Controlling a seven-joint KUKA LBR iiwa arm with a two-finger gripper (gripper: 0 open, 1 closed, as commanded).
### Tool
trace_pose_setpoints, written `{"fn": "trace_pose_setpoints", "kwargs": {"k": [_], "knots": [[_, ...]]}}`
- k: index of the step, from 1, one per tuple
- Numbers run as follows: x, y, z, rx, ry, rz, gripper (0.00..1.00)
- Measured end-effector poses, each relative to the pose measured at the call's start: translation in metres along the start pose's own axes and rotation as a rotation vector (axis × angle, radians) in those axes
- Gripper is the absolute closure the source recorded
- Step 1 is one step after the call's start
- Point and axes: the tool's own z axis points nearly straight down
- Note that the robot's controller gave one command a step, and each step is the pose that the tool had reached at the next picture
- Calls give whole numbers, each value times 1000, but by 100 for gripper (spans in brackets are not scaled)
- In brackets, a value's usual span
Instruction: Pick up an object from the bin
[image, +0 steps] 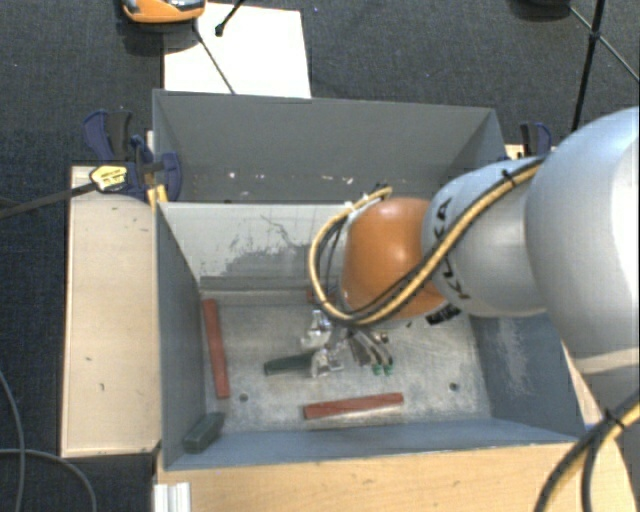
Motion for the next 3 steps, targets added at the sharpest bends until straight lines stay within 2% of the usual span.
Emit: {"fn": "trace_pose_setpoints", "kwargs": {"k": [1,2,3], "knots": [[-9,-5,-124,2,14,-25,100],[-9,-5,-123,2,15,-24,100],[-11,-6,-139,2,15,2,100]]}}
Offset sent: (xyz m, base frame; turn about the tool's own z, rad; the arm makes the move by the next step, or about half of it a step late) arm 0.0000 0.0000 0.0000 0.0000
